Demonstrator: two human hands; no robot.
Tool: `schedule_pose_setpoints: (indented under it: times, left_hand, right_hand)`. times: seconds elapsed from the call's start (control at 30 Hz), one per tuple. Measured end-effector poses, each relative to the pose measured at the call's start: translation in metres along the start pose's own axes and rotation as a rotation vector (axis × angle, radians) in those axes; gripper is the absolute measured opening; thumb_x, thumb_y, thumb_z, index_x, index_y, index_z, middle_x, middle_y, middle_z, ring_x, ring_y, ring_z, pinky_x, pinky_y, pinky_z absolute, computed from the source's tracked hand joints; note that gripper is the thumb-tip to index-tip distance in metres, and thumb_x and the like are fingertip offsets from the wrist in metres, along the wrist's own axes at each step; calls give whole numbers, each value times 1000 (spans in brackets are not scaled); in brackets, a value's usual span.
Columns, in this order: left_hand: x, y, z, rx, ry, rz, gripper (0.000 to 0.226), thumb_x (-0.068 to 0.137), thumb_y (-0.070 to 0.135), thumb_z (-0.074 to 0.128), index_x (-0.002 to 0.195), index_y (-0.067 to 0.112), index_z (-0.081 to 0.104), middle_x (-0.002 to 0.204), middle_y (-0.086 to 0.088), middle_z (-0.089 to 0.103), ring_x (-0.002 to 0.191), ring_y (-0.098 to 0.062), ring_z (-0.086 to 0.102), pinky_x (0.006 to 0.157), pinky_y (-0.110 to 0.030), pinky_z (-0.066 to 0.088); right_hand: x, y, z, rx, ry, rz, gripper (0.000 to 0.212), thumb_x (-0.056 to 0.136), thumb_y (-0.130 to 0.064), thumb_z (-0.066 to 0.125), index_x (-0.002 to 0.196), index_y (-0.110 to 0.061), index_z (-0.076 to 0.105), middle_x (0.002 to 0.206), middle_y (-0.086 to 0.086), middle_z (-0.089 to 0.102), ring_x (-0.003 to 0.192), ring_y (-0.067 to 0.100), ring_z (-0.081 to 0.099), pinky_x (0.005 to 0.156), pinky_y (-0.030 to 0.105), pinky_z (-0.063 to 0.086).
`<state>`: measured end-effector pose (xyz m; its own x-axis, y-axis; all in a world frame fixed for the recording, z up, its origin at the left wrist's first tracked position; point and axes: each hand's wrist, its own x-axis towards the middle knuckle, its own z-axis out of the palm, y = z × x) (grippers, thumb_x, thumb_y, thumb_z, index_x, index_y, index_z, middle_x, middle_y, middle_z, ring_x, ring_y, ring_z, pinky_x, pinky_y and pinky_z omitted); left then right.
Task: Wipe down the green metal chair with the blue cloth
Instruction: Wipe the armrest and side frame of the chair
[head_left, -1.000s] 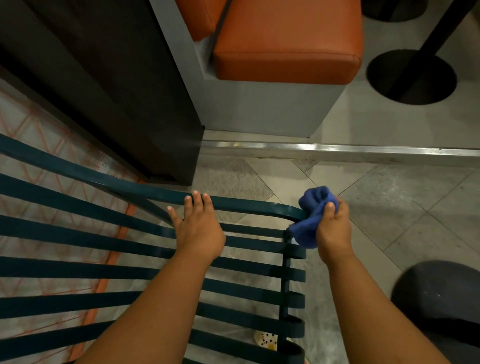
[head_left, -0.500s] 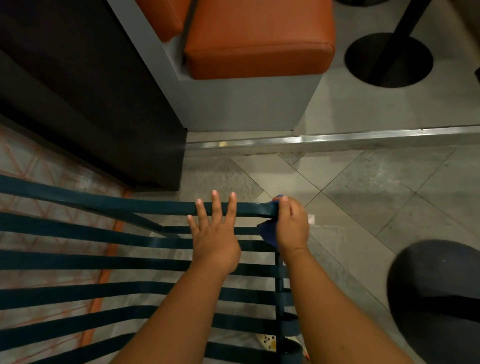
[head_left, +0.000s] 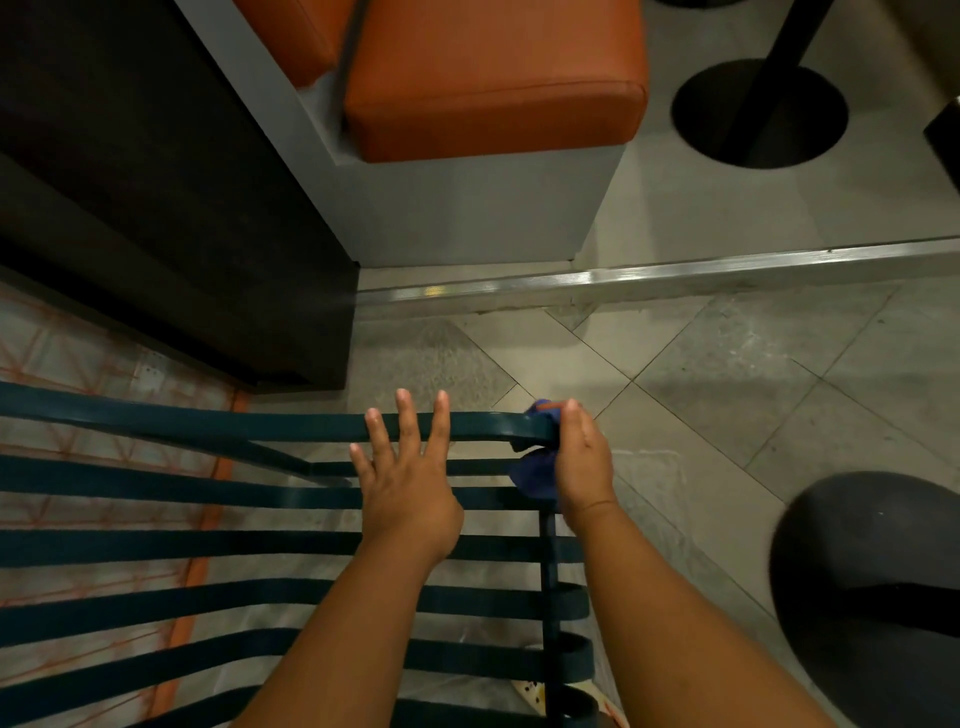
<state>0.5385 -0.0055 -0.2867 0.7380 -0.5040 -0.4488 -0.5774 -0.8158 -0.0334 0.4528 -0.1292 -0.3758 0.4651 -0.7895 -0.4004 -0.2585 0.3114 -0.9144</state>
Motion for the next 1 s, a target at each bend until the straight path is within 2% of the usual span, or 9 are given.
schedule_pose_setpoints:
  times: [0.1, 0.2, 0.27, 0.33, 0.4, 0.5, 0.63, 0.83, 1.0]
  left_hand:
    - [-1, -1, -2, -15, -2, 5, 111, 84, 5, 53, 132, 39, -41, 147, -5, -42, 137, -35, -33, 115, -56, -7]
    - [-1, -2, -4, -24, -17, 19, 105, 87, 8, 48, 127, 40, -44, 148, -5, -42, 137, -35, -32, 115, -56, -8]
    - [-1, -2, -6, -30, -42, 25, 98, 91, 16, 44, 126, 41, -44, 148, -5, -41, 138, -35, -32, 115, -57, -8]
    - [1, -2, -8, -48, -81, 11, 86, 96, 32, 38, 130, 41, -41, 148, -4, -41, 138, -35, -31, 114, -57, -10]
    - [3, 3, -10, -72, -101, -32, 75, 97, 47, 29, 137, 39, -34, 149, -4, -38, 139, -34, -29, 113, -57, -11]
    - [5, 18, -8, -82, -21, -67, 69, 94, 59, 15, 143, 34, -27, 151, -4, -36, 140, -31, -28, 112, -58, -10]
    - [18, 39, -7, -75, 124, 63, 66, 96, 55, 14, 143, 34, -27, 150, 0, -37, 137, -25, -35, 112, -57, -15]
    - [45, 62, -10, 13, 121, 248, 62, 99, 38, 20, 146, 35, -21, 156, 3, -26, 140, -23, -30, 112, -58, -14]
    - [49, 69, -12, 70, 89, 261, 62, 99, 32, 20, 145, 36, -21, 156, 3, -25, 141, -23, -29, 112, -61, -12]
  right_hand:
    - [4, -1, -8, 69, 54, 305, 45, 101, -39, 29, 80, -30, 68, 95, 2, 64, 99, 24, 58, 93, 41, 46]
    - [-13, -18, 1, -13, 187, 196, 42, 104, -33, 29, 83, -35, 65, 96, -8, 60, 99, 14, 59, 84, 27, 44]
    - [-33, -25, 15, -33, 170, 46, 37, 104, -34, 28, 109, -31, 65, 123, -10, 57, 113, -3, 54, 93, 15, 42]
    - [-45, -26, 28, -243, 84, -201, 46, 102, -46, 24, 130, -29, 56, 145, -12, 43, 138, 0, 31, 118, 30, 17]
    - [-43, -22, 33, -487, -2, -429, 49, 99, -50, 21, 125, -34, 59, 141, -16, 48, 139, 5, 29, 119, 44, 3]
    - [-25, -14, 25, -492, 44, -507, 45, 100, -45, 24, 114, -34, 65, 121, -13, 62, 119, 6, 49, 110, 52, 26]
    - [-9, 16, 11, -139, 113, -341, 41, 99, -39, 26, 99, -33, 67, 105, -18, 63, 106, 5, 54, 96, 45, 44]
    - [6, 18, -15, 56, 4, 278, 41, 102, -42, 29, 84, -44, 65, 97, -4, 64, 94, 16, 59, 96, 46, 47]
    - [-3, 6, -16, -3, 1, 112, 34, 103, -39, 31, 105, -41, 65, 117, -7, 62, 111, 12, 55, 100, 34, 42]
